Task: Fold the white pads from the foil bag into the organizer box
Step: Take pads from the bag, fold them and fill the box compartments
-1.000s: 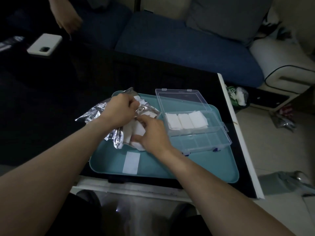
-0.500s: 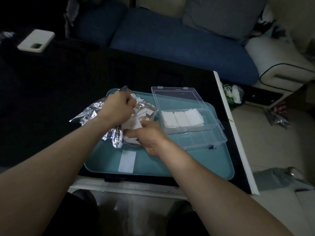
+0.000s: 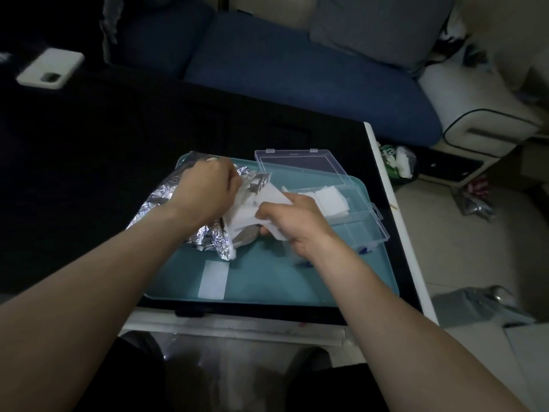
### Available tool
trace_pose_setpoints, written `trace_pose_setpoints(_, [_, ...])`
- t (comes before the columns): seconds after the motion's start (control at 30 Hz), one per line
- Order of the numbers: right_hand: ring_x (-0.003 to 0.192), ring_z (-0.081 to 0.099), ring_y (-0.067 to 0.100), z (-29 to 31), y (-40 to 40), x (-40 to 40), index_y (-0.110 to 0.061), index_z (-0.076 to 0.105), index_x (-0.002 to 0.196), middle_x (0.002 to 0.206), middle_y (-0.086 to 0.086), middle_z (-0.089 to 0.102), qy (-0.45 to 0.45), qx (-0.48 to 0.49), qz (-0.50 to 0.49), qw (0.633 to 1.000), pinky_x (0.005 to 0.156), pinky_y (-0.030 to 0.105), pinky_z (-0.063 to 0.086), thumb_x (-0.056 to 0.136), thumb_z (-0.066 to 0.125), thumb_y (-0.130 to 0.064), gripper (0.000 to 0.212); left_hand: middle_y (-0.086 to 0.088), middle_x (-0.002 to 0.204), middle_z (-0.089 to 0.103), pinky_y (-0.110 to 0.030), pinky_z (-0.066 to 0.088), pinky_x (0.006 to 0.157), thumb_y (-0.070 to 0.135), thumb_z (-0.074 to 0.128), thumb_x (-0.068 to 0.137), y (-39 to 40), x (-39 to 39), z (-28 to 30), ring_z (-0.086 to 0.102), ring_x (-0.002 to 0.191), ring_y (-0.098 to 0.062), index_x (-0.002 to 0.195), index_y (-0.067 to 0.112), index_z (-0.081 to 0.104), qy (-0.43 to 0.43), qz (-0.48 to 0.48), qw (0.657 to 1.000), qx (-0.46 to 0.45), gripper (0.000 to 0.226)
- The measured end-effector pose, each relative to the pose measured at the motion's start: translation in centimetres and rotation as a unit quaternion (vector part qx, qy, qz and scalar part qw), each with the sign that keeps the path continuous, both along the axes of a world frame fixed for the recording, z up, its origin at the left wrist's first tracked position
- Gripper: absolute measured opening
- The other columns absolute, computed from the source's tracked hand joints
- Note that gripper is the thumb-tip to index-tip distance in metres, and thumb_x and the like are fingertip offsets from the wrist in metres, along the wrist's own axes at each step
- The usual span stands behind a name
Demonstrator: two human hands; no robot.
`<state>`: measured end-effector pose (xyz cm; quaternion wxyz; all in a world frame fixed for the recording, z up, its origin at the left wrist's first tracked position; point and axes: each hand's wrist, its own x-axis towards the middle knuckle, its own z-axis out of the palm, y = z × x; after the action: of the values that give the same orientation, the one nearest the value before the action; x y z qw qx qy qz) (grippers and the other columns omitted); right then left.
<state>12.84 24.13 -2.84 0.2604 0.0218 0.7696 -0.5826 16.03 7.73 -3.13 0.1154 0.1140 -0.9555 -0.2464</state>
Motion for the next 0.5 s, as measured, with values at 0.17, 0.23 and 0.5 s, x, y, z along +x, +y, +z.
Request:
trace_pose_setpoints(0.17, [0.047, 0.066, 0.014, 2.4, 2.5, -1.0, -0.011, 0.067, 0.095, 0.079, 0.009, 0.072, 0.017, 0.003, -0.025, 1.000, 0.048, 0.022, 0.053, 0.080, 0.073, 0.001, 0.020, -0.009, 0.125, 0.059, -0.041, 0.038, 0.101, 0.039, 0.053, 0.094, 2.1, 0.2, 1.2, 0.045, 0.120, -0.027, 0.129, 0.012, 0.056, 0.053, -0.097, 0.994, -0.022, 0.044])
trace_pose_setpoints(0.23, [0.050, 0.067, 0.013, 3.0, 3.4, -1.3, -0.010, 0.068, 0.099, 0.084, 0.010, 0.073, 0.029, 0.010, -0.025, 0.999, 0.049, 0.023, 0.053, 0.079, 0.073, -0.001, 0.022, -0.005, 0.129, 0.059, -0.039, 0.035, 0.106, 0.046, 0.048, 0.089, 3.2, 0.5, 1.8, 0.041, 0.128, -0.023, 0.134, 0.012, 0.054, 0.029, -0.153, 0.988, 0.026, 0.056])
trace_pose_setpoints(0.5, [0.068, 0.074, 0.017, 4.8, 6.6, -1.7, -0.006, 0.070, 0.105, 0.098, 0.009, 0.075, 0.106, -0.025, -0.017, 0.994, 0.056, 0.023, 0.055, 0.078, 0.078, 0.002, 0.029, 0.006, 0.101, 0.061, -0.023, 0.040, 0.075, 0.034, 0.068, 0.090, 5.9, 0.4, 2.9, 0.057, 0.092, -0.011, 0.116, 0.018, 0.065, 0.036, -0.137, 0.982, 0.123, 0.031])
